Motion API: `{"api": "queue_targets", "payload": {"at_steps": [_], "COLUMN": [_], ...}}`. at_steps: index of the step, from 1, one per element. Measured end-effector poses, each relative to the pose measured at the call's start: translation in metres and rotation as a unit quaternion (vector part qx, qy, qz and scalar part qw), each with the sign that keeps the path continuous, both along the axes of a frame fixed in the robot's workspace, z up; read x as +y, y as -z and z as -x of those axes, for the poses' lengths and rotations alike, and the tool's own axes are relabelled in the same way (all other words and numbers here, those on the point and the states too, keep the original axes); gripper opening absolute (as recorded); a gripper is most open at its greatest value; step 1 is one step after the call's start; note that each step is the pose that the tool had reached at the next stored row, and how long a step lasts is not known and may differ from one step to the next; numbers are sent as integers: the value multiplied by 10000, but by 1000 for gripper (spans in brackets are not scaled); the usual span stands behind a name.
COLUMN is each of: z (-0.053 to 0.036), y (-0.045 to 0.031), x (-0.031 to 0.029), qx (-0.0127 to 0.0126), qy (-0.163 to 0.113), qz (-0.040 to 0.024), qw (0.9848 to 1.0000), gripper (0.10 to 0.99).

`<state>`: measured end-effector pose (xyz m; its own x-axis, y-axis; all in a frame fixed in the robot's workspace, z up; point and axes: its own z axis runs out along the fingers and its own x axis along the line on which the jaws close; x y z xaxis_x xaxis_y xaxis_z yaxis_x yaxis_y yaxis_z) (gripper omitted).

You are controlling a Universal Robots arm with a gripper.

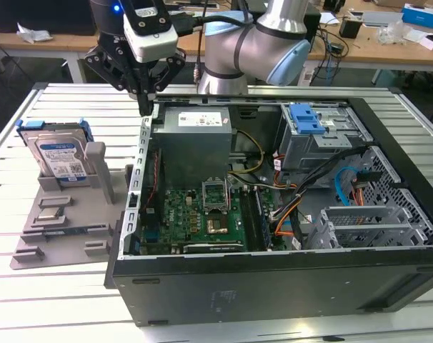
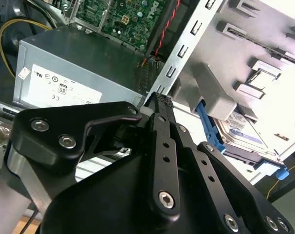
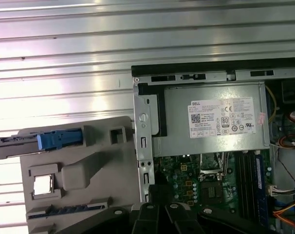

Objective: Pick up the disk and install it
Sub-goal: 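Reach for the disk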

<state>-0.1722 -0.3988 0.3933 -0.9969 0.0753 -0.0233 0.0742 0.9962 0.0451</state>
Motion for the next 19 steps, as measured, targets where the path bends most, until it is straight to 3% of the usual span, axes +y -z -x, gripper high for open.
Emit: {"api": "queue_targets", "payload": {"at_steps": [19], "z": [263], "y": [0], "x": [0], "qx": [0], "qy": [0], "qz": [0], "qw": [10000], "gripper": [106]}}
